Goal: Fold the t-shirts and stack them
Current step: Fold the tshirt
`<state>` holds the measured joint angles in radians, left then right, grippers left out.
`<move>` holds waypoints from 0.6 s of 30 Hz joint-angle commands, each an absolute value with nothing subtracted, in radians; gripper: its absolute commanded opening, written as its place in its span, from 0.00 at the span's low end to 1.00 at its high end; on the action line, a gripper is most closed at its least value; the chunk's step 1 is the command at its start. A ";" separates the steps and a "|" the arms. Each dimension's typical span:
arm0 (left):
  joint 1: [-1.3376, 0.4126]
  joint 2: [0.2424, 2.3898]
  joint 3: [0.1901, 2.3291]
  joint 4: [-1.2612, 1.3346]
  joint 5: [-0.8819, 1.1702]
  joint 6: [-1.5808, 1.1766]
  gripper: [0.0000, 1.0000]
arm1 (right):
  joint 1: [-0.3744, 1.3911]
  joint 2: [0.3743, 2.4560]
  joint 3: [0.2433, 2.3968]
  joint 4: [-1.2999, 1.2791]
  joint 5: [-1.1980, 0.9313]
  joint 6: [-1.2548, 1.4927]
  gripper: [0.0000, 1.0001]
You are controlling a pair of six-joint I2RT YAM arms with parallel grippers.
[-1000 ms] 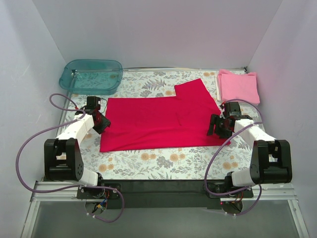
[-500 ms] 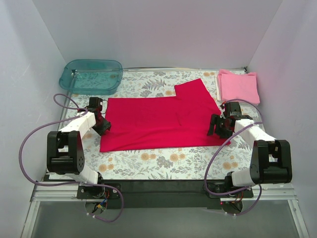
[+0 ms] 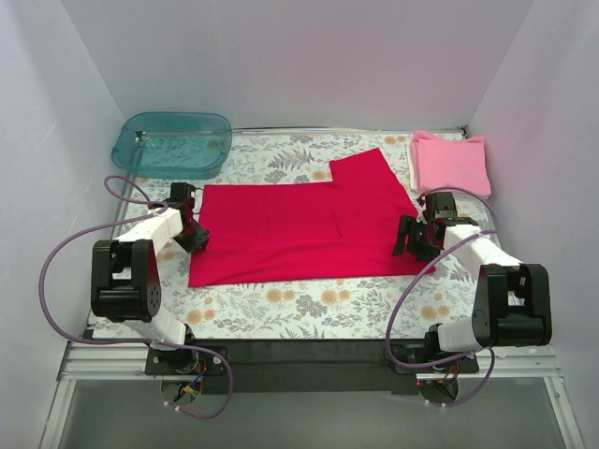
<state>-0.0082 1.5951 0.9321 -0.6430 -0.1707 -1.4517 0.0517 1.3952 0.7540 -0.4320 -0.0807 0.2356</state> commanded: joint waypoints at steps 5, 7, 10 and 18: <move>-0.002 1.581 0.957 -0.644 -0.189 -1.445 0.22 | 0.044 1.391 0.747 -0.430 -0.077 0.227 0.64; -0.002 1.588 0.959 -0.641 -0.186 -1.445 0.23 | 0.043 1.393 0.746 -0.430 -0.077 0.227 0.63; -0.003 1.598 0.959 -0.632 -0.186 -1.445 0.21 | 0.043 1.393 0.741 -0.430 -0.075 0.227 0.64; -0.003 1.620 0.982 -0.626 -0.202 -1.434 0.00 | 0.028 1.391 0.721 -0.431 -0.064 0.227 0.64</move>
